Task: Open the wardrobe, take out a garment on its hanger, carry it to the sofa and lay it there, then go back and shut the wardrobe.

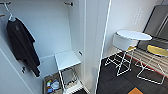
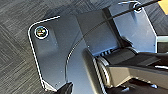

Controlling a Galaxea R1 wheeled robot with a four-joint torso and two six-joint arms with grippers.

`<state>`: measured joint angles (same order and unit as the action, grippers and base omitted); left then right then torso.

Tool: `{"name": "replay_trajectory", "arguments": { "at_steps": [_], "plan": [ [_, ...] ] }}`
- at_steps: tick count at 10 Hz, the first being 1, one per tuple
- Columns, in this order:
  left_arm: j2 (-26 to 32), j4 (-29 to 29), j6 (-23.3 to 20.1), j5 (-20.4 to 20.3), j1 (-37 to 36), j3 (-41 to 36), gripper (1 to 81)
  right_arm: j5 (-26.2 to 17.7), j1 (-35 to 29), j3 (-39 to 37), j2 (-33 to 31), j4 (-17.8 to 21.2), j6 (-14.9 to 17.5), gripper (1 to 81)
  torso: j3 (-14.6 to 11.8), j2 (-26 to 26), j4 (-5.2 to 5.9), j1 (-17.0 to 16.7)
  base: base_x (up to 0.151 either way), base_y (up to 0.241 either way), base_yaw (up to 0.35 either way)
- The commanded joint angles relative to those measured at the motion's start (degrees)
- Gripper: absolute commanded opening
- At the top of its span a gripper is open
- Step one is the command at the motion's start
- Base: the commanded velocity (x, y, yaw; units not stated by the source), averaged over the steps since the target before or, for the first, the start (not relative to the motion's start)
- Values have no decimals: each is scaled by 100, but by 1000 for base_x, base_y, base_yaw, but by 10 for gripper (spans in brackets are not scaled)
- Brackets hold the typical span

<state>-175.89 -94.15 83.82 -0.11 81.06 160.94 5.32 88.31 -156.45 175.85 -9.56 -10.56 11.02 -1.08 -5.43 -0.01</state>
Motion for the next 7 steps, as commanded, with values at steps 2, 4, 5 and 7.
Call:
{"name": "replay_trajectory", "arguments": {
  "at_steps": [2, 4, 5, 7],
  "plan": [
    [9, -16, -15, 239, -191, 8, 811, -329, -124, 2, 5, -2, 10, 811, 0, 0, 0, 1, 0, 0, 310],
    [0, -16, -15, 239, -199, 8, 811, -329, -124, 2, 14, -2, 10, 811, 0, 0, 0, 1, 0, 0, 268],
    [0, -16, -15, 239, -191, -1, 811, -329, -124, 2, 5, -2, 10, 811, 0, 0, 0, 1, 0, 0, 238],
    [0, -7, -15, 239, -191, 8, 811, -329, -116, 2, 5, -2, 10, 811, 0, 0, 0, 1, 0, 0, 218]
  ]
}}
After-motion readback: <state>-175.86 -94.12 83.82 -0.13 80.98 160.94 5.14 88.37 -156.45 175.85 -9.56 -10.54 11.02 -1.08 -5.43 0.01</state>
